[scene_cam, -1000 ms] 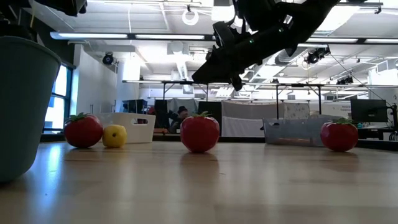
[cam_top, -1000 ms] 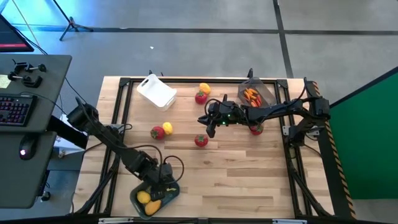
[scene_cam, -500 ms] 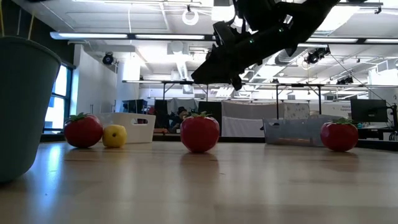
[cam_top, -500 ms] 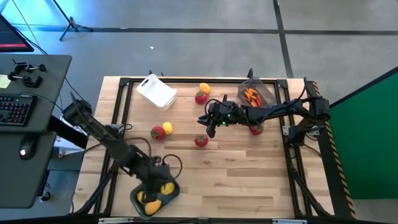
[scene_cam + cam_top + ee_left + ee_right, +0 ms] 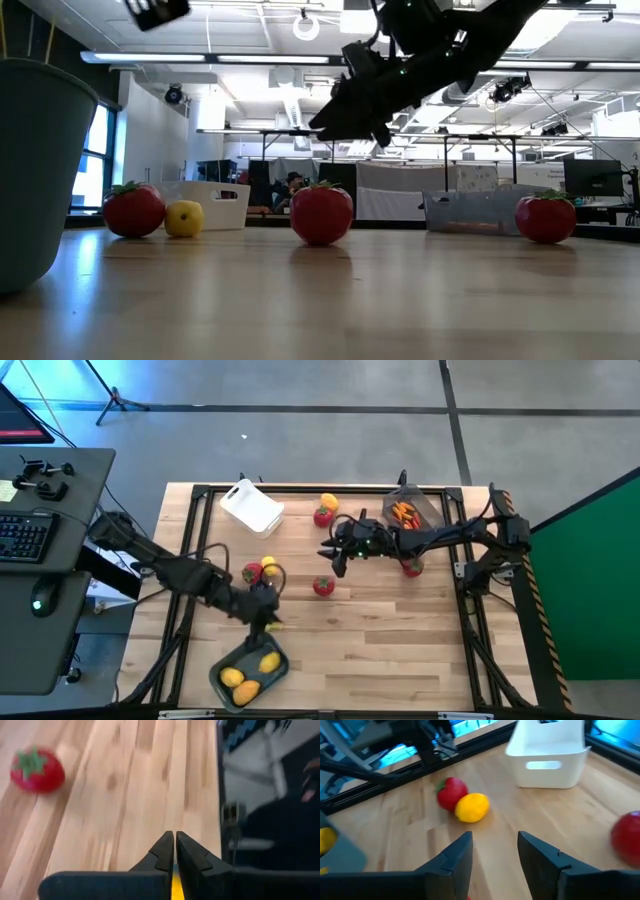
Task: Sort produce into baskets
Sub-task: Put the lemon into the blue bin
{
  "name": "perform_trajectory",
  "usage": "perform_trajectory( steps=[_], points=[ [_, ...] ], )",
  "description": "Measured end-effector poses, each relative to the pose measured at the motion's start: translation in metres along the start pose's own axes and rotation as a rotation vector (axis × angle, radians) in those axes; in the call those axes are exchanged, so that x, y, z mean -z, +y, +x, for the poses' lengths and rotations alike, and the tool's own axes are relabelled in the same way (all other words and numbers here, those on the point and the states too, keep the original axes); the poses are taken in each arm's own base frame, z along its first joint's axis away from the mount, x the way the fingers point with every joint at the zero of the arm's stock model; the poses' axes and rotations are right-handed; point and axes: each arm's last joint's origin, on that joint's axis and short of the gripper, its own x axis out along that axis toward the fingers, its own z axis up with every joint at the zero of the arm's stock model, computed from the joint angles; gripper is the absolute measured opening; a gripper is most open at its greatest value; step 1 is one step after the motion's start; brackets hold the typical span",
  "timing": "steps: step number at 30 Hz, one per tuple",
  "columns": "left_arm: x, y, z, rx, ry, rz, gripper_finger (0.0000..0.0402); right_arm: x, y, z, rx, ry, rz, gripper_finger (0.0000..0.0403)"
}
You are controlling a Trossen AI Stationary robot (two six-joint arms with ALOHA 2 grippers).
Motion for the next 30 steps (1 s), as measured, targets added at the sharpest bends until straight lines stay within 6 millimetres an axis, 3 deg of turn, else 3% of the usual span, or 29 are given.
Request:
perform_trajectory(
  steps=[11, 17, 23, 30],
  points=[
    [-0.002, 0.064, 0.021, -0.039, -0.284, -0.224, 0.0001, 0.001, -0.039, -0.003, 0.122, 0.083, 0.029, 0.015],
    [0.006, 0.09, 0.02, -0.086, -0.324, -0.299, 0.0, 0.003, -0.05, -0.005, 0.181, 0.163, 0.038, 0.0209],
    [0.016, 0.118, 0.006, -0.141, -0.36, -0.296, 0.0, -0.032, -0.057, 0.001, 0.374, 0.189, 0.064, 0.0286],
    [0.016, 0.141, -0.02, -0.195, -0.465, -0.286, 0.0, -0.073, -0.092, 0.03, 0.452, 0.271, 0.157, 0.0303]
  ],
)
